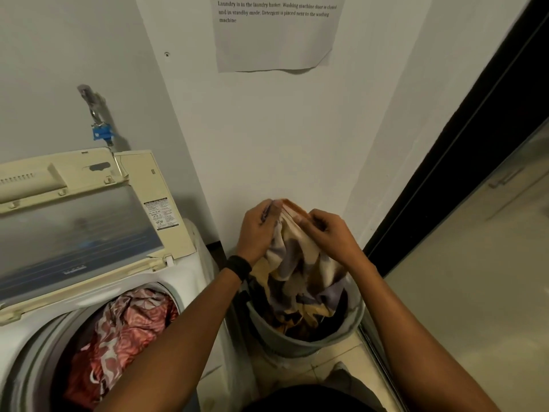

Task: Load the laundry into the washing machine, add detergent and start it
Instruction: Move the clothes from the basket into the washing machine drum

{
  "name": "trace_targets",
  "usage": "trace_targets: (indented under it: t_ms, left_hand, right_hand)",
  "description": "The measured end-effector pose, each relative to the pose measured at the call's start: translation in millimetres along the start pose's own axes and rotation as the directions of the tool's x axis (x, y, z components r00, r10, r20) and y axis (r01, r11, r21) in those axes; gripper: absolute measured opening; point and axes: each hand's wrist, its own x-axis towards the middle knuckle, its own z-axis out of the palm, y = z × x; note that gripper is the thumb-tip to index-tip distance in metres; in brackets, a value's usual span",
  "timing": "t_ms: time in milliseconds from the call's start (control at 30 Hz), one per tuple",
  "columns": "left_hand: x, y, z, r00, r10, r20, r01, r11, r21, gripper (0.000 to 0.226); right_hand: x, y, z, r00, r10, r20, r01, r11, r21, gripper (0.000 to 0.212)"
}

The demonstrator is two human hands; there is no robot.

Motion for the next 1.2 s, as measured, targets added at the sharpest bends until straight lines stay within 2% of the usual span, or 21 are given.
trace_targets:
  t_ms: [100,167,267,333,367,467,500,567,667,733,800,867,933,1033,1067,1133,1200]
  left_hand:
    - [7.5,-2.4,-9.8,0.989,-0.029,-0.142,0.023,0.999,-0.039,0.046]
    - [7.5,-5.8,-15.6,0.98,-0.039,-0.194,0.032,0.999,-0.04,0.045]
    - [5.0,-6.3,-14.5,0.976,-0.058,-0.21,0.047,0.997,-0.058,0.04]
    - [4.0,-2.6,-5.8,0.984,-0.064,-0.164,0.049,0.994,-0.095,0.035]
    - [2.4,0.6,-1.0,0.992,-0.055,-0.116,0.041,0.992,-0.116,0.032]
    - [1.0,6.7,14.6,0.997,-0.034,0.076,0.045,0.987,-0.151,0.051]
    - [0.7,9.2,19.7,0.993,-0.042,0.111,0.061,0.984,-0.17,0.046]
    - [1.1,8.7,26.5,0.993,-0.054,0.106,0.071,0.983,-0.172,0.034]
    - [2.8,3.8,24.5,0.993,-0.09,0.079,0.095,0.993,-0.066,0.028]
    - [7.3,3.0,16.6,0.996,-0.09,-0.018,0.089,0.994,-0.062,0.029]
    - [15.0,9.3,6.5,0.983,-0.091,-0.157,0.077,0.993,-0.094,0.033]
    - [21.3,15.1,0.0,0.969,-0.064,-0.24,0.053,0.997,-0.05,0.036]
    - [24.5,19.5,-3.3,0.96,-0.034,-0.276,0.031,0.999,-0.015,0.037]
    - [31.3,22.2,-9.2,0.935,-0.021,-0.353,-0.008,0.997,-0.081,0.036]
    - [32.4,21.3,-11.2,0.941,-0.004,-0.34,-0.027,0.996,-0.086,0.035]
    - [31.4,20.6,-12.1,0.968,0.04,-0.246,-0.058,0.996,-0.069,0.036]
    - [25.8,14.8,-7.7,0.992,0.061,-0.109,-0.069,0.994,-0.079,0.045]
  right_hand:
    - [-12.3,20.9,1.6,0.999,0.047,0.022,-0.046,0.997,-0.058,0.042]
    - [-17.3,30.5,-2.7,0.997,0.052,-0.055,-0.058,0.993,-0.099,0.032]
    - [-12.0,21.1,-8.3,0.97,0.016,-0.243,-0.016,1.0,0.0,0.025]
    - [-2.5,2.0,-11.7,0.953,0.004,-0.304,0.015,0.998,0.06,0.023]
    - [2.5,-8.8,-12.7,0.962,-0.003,-0.273,0.023,0.997,0.071,0.024]
    - [14.3,-34.1,-7.0,1.0,0.013,-0.011,-0.011,0.988,0.152,0.032]
    - [16.7,-37.3,-2.2,0.998,0.034,0.047,-0.042,0.98,0.194,0.031]
    - [19.9,-35.3,9.5,0.996,0.081,0.044,-0.09,0.964,0.25,0.032]
    - [15.3,-25.7,26.6,0.989,0.14,-0.049,-0.122,0.956,0.268,0.035]
    - [2.9,-14.7,32.5,0.987,0.113,-0.115,-0.092,0.98,0.174,0.034]
    - [-17.2,4.5,39.4,0.994,0.061,-0.089,-0.063,0.998,-0.015,0.031]
    - [-34.4,24.1,43.6,0.997,0.049,-0.056,-0.057,0.987,-0.149,0.029]
    - [-40.8,36.5,41.1,0.996,0.051,-0.076,-0.066,0.975,-0.21,0.032]
    - [-42.8,37.5,34.6,0.993,0.026,-0.115,-0.056,0.962,-0.267,0.039]
    - [-43.9,35.4,33.2,0.98,0.042,-0.197,-0.077,0.981,-0.176,0.037]
    - [-34.8,24.5,26.2,0.912,0.163,-0.376,-0.108,0.981,0.164,0.035]
    - [-16.0,5.1,13.8,0.874,0.309,-0.374,-0.115,0.881,0.46,0.037]
